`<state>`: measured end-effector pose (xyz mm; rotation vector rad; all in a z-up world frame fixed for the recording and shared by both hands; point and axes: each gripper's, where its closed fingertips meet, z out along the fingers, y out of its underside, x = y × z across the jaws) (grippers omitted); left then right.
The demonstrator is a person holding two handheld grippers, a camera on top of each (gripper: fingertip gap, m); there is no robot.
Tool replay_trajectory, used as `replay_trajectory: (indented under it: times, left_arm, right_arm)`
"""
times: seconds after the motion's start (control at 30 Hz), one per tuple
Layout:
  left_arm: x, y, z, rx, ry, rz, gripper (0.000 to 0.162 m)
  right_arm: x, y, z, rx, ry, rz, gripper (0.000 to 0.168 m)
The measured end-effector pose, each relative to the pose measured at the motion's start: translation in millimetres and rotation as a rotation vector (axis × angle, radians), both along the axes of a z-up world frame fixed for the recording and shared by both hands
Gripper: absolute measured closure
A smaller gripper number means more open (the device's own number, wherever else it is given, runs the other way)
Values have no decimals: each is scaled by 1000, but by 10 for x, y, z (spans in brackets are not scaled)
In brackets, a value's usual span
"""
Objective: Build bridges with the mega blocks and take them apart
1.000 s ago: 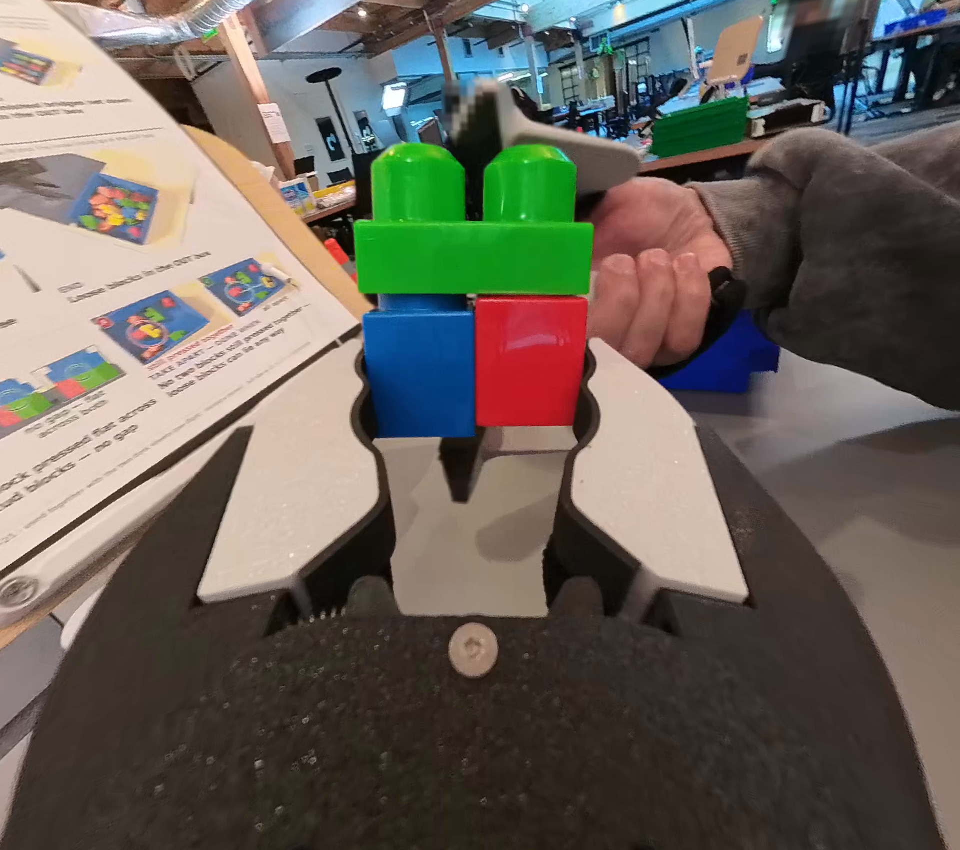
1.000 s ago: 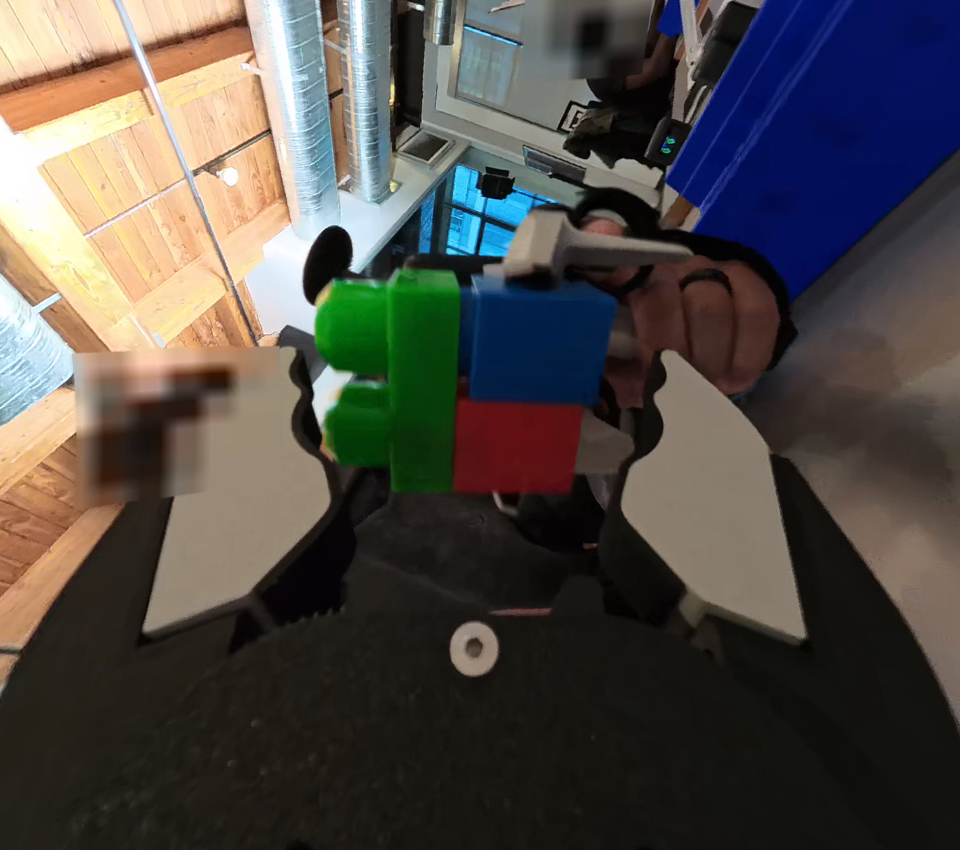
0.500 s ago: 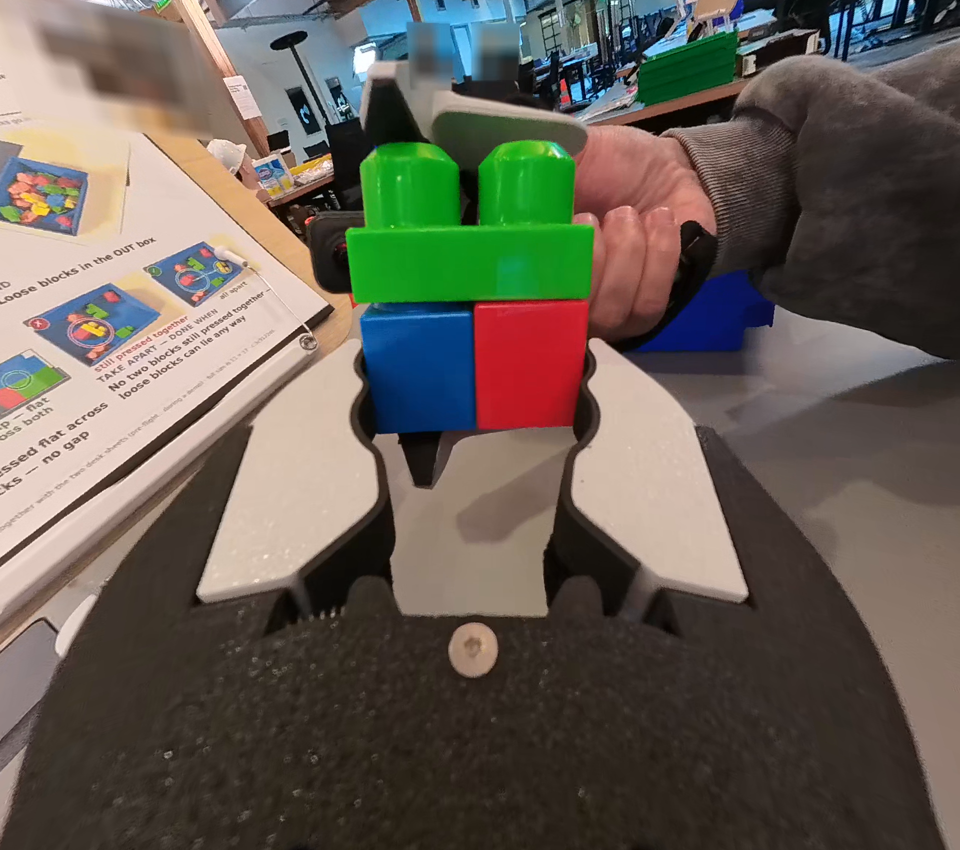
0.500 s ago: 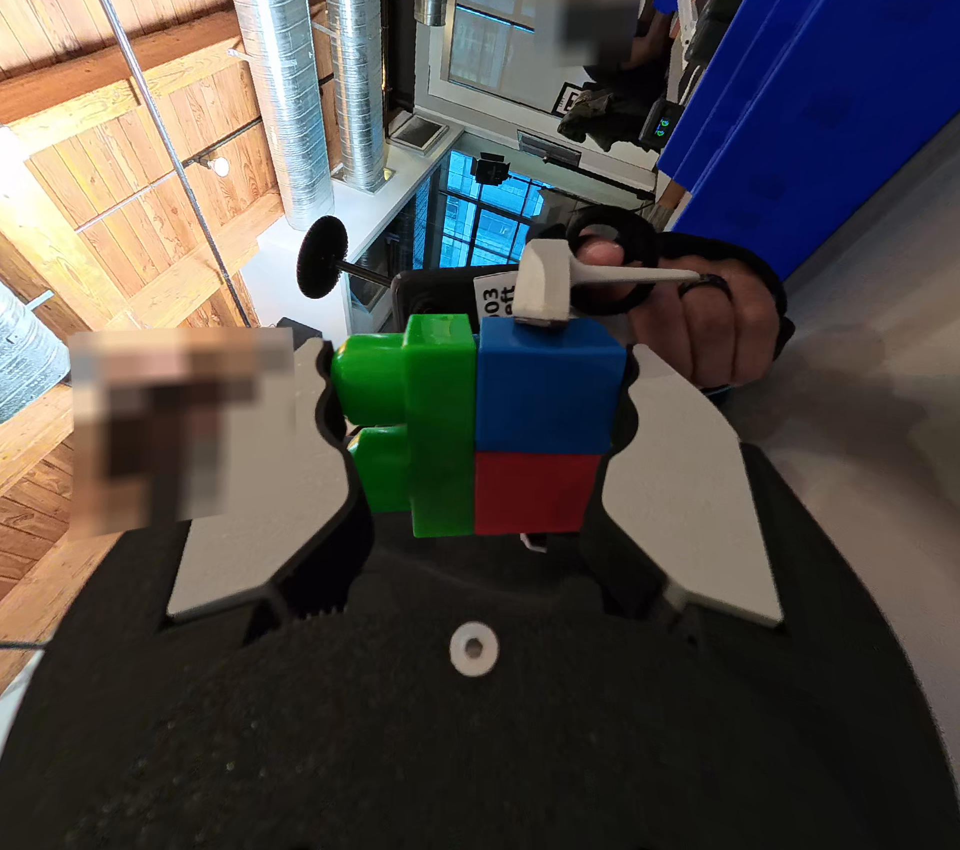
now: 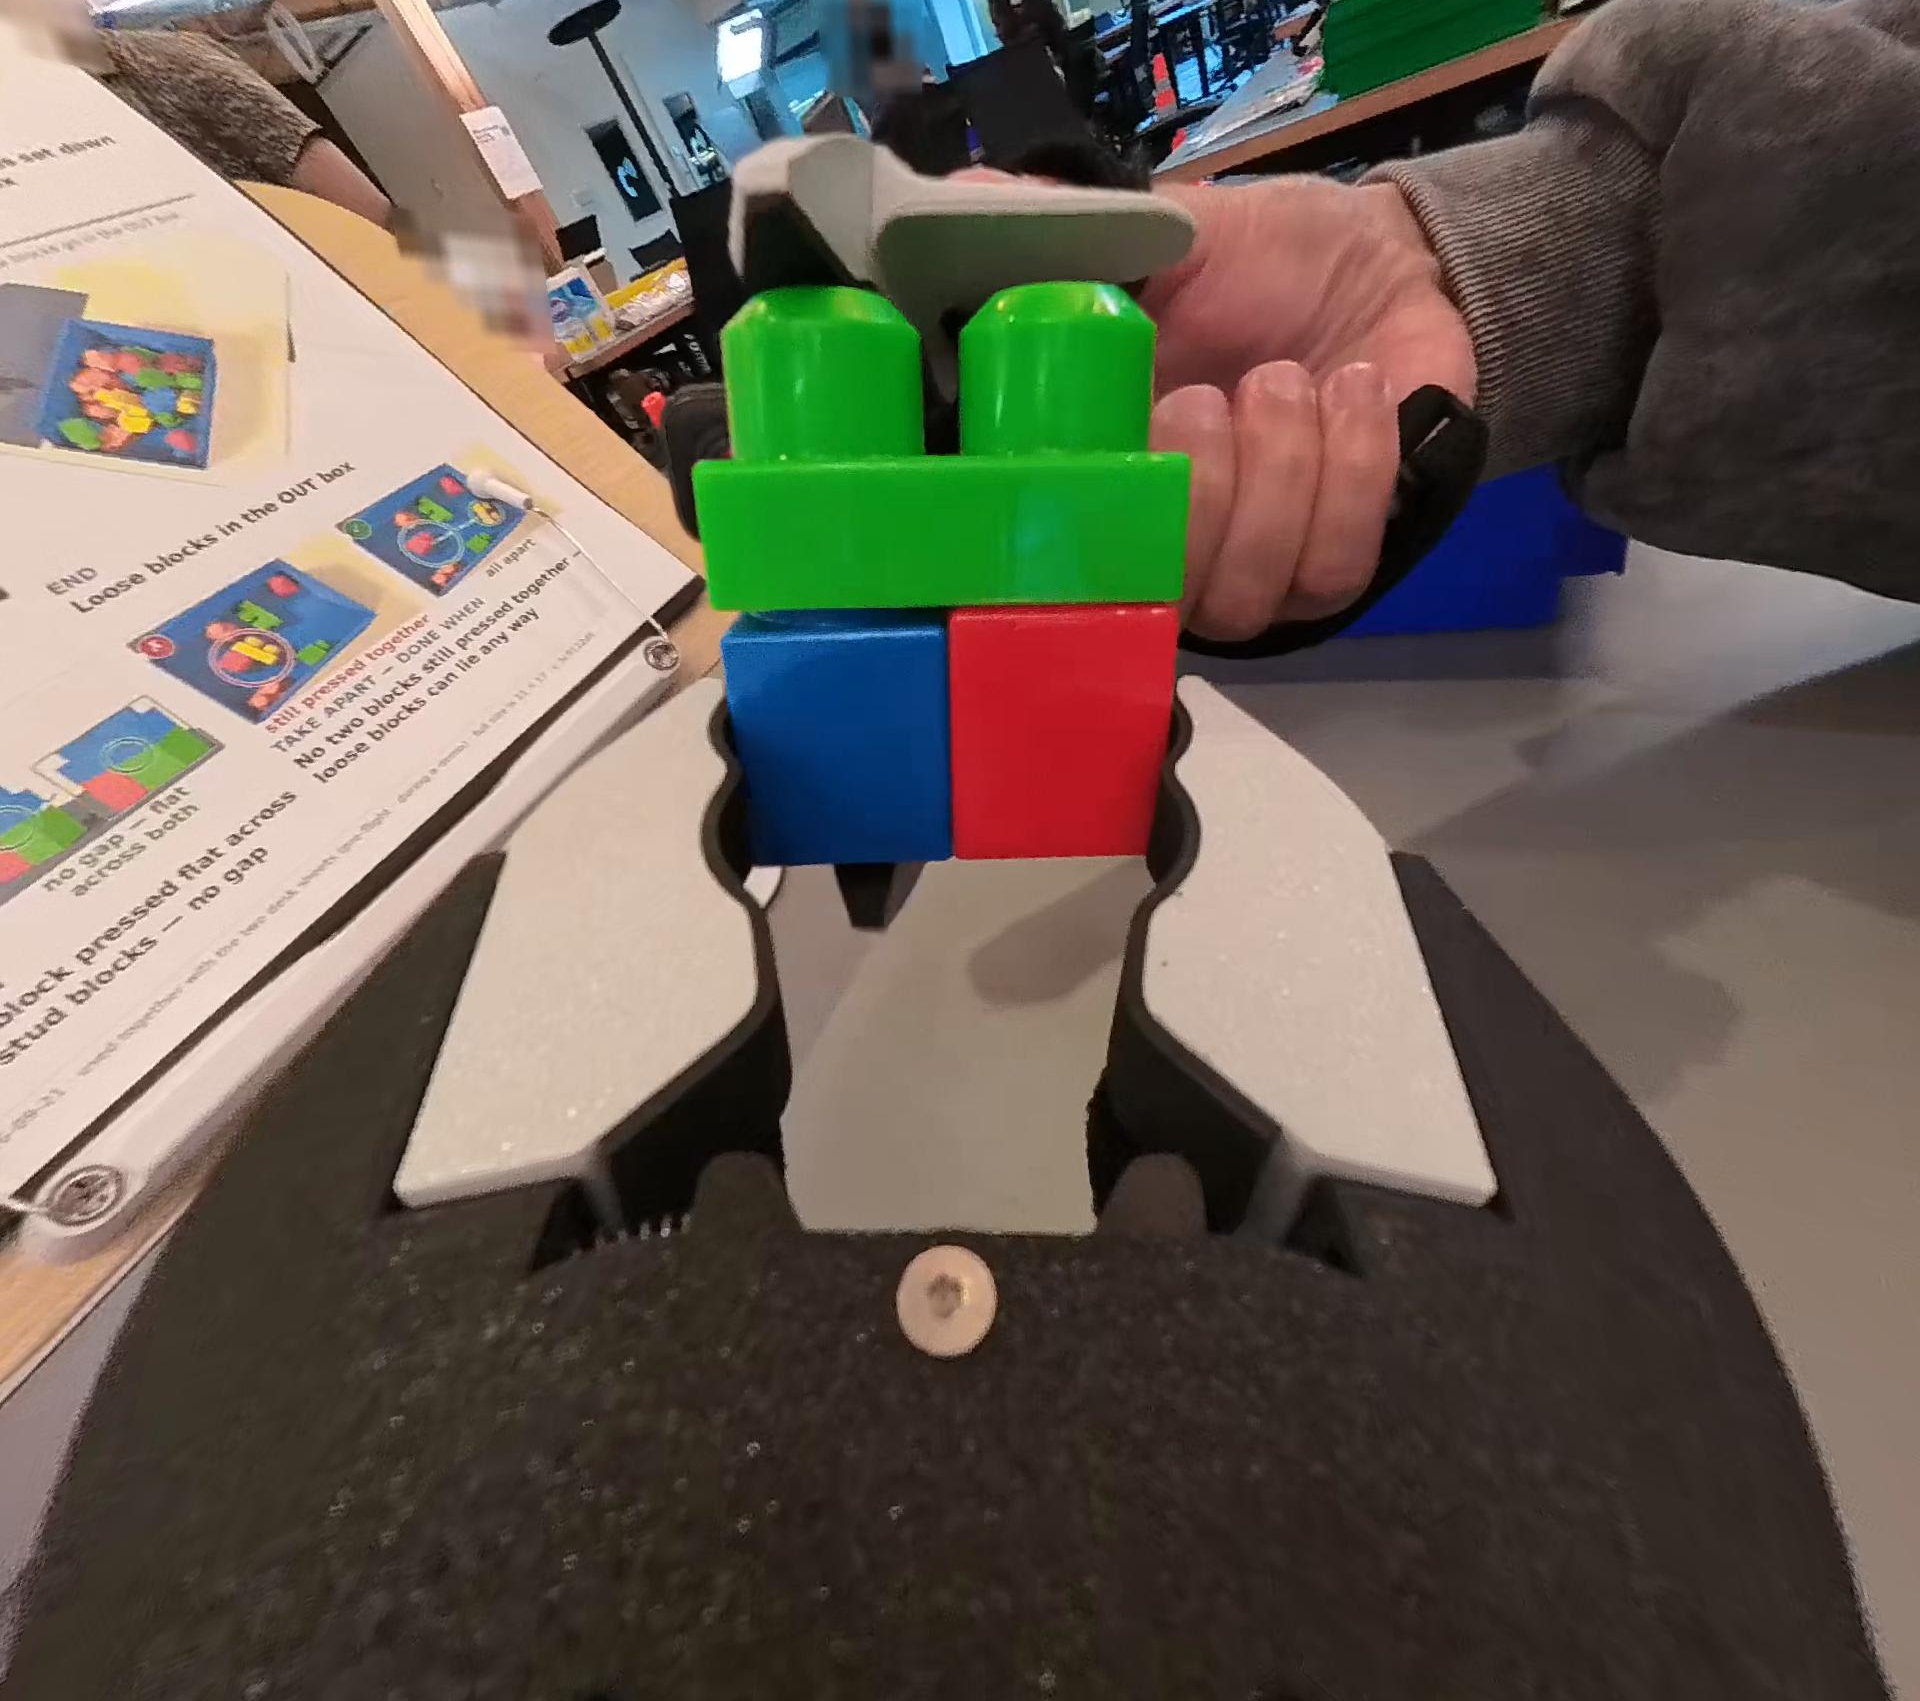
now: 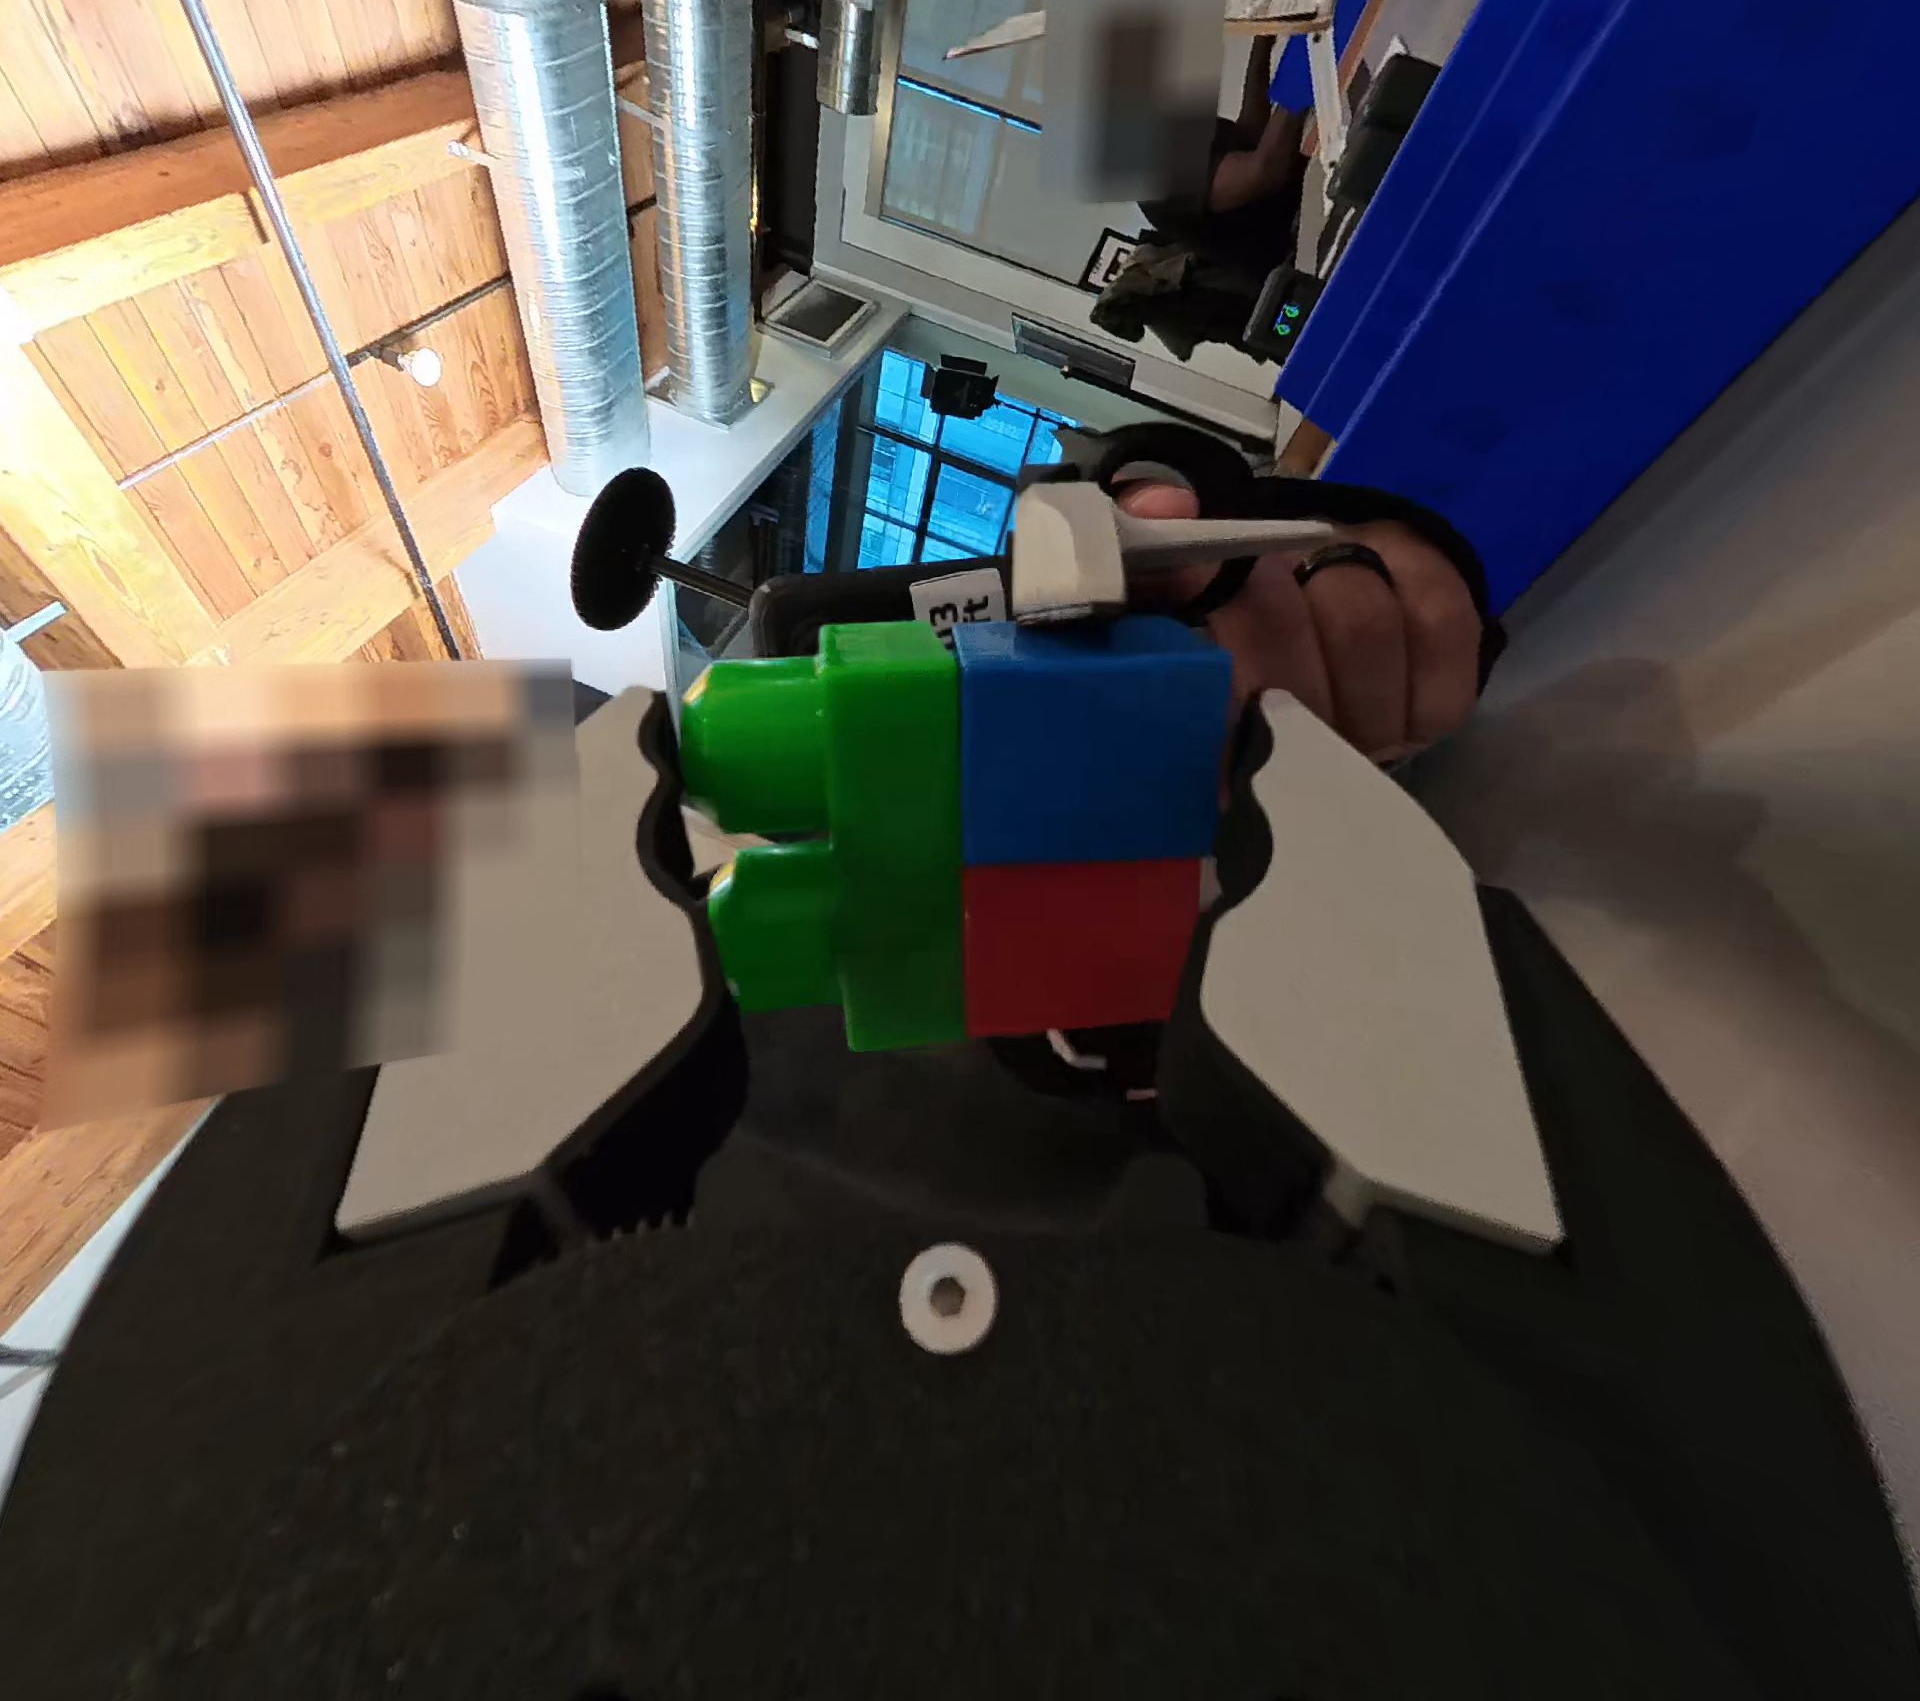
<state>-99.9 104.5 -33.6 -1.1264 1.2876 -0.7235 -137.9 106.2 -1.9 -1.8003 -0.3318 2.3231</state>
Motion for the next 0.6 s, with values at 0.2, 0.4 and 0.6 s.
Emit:
replay_trajectory:
  times: [0.2, 0.4, 0.6]
  left_arm:
    - [8, -17, -31, -46, 3, -41, 88]
    - [18, -55, -11, -74, -21, -66, 88]
    - [31, -59, -2, -35, -26, -39, 87]
  right_arm:
    - [15, -78, -1, 55, -17, 27, 61]
    - [-63, -99, -14, 53, 15, 67, 63]
    - [-77, -124, 9, 65, 57, 82, 66]
